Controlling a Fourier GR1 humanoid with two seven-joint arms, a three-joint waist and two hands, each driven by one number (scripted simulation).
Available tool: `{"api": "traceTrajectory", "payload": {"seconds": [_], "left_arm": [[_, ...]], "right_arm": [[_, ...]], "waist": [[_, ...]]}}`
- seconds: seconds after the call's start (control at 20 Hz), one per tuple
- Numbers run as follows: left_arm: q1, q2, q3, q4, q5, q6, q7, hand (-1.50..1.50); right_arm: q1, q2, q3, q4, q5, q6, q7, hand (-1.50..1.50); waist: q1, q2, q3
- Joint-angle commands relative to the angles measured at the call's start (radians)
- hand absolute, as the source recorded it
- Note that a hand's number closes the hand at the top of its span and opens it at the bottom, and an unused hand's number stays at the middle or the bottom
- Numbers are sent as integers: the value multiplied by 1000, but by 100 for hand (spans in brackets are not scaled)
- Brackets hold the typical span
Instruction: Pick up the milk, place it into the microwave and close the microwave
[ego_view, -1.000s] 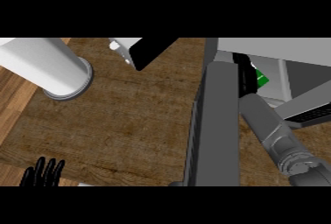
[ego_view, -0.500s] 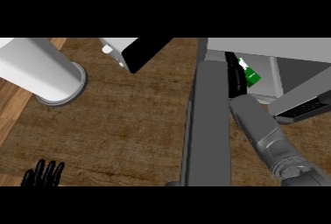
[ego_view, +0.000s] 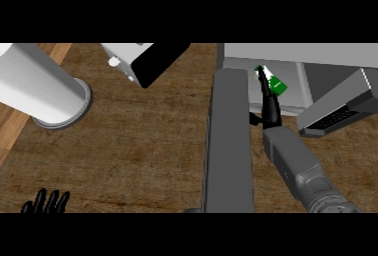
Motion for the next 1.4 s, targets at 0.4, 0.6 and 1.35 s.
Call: {"api": "traceTrajectory", "payload": {"seconds": [0.4, 0.6, 1.35], "left_arm": [[-17, -12, 5, -35, -3, 42, 74, -150], [54, 14, -1, -66, -9, 13, 73, -150], [-42, -25, -123, 97, -142, -22, 47, -150]], "right_arm": [[164, 12, -34, -5, -31, 191, -215, -150], [222, 19, -32, -3, -33, 275, -251, -150], [508, -95, 13, -207, -43, 450, -276, -150]], "waist": [[-56, -21, -3], [-59, -26, -3], [-103, -43, -7]]}}
